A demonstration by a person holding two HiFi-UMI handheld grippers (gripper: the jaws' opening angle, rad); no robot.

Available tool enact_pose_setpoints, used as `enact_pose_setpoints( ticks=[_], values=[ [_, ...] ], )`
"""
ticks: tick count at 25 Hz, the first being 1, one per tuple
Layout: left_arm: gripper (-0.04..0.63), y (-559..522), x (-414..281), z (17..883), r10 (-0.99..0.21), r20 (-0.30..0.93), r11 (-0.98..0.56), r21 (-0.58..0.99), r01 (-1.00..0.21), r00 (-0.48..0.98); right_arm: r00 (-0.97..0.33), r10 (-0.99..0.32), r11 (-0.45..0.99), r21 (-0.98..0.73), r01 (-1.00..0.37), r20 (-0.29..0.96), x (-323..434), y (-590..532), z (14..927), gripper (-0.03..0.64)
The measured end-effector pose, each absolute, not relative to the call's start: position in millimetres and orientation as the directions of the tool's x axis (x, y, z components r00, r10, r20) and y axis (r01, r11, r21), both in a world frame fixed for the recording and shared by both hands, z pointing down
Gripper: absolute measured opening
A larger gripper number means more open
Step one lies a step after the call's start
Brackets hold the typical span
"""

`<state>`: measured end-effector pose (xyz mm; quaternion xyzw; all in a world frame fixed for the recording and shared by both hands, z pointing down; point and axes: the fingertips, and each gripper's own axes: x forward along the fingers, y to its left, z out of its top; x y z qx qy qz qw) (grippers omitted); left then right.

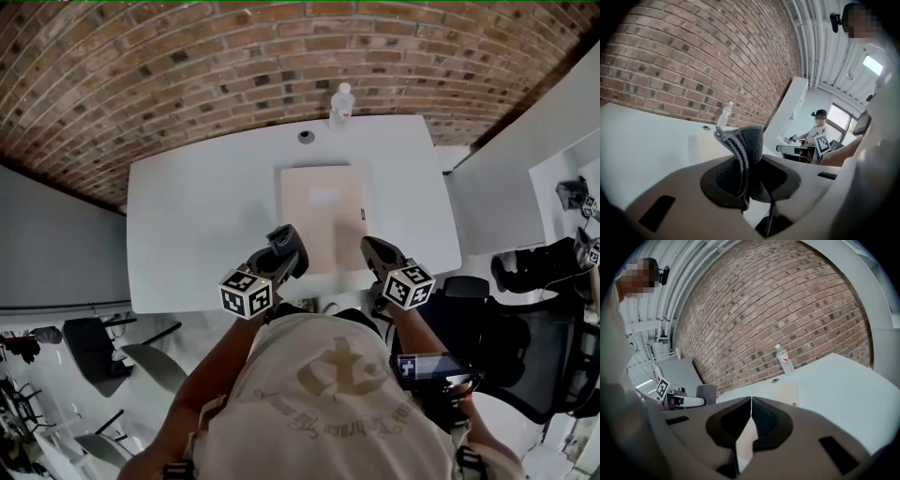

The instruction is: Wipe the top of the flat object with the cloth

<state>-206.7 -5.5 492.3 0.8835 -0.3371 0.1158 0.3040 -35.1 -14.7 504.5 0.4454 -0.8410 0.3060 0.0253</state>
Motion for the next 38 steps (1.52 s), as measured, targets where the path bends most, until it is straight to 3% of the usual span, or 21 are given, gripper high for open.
enact_pose_setpoints(
  ticks=[11,31,32,34,38],
  values=[
    [0.104,-47.5,-208.5,498.5,-0.485,0.410,-0.596,0.491,-0.635,0.772,-0.539,-0.752,0.359,-0.450,-0.818,0.380,-32.1,-46.4,515.6,0.023],
    [0.104,-131.4,-141.5,502.5,-0.582,0.494,-0.487,0.424,-0.763,0.646,-0.639,-0.570,0.417,-0.488,-0.767,0.517,4.9,-111.8,585.7,0.029],
    [0.104,-135.4,-135.4,502.8,-0.579,0.495,-0.490,0.423,-0.762,0.647,-0.640,-0.562,0.412,-0.493,-0.766,0.525,5.5,-113.6,589.7,0.043],
    [0.104,-141.8,-123.8,504.3,-0.568,0.500,-0.503,0.417,-0.757,0.653,-0.643,-0.539,0.398,-0.508,-0.764,0.545,4.9,-115.4,598.8,0.138],
    [0.104,-159.6,-107.4,506.7,-0.550,0.513,-0.530,0.396,-0.750,0.659,-0.645,-0.496,0.373,-0.528,-0.763,0.582,2.1,-117.5,612.8,0.149]
  ],
)
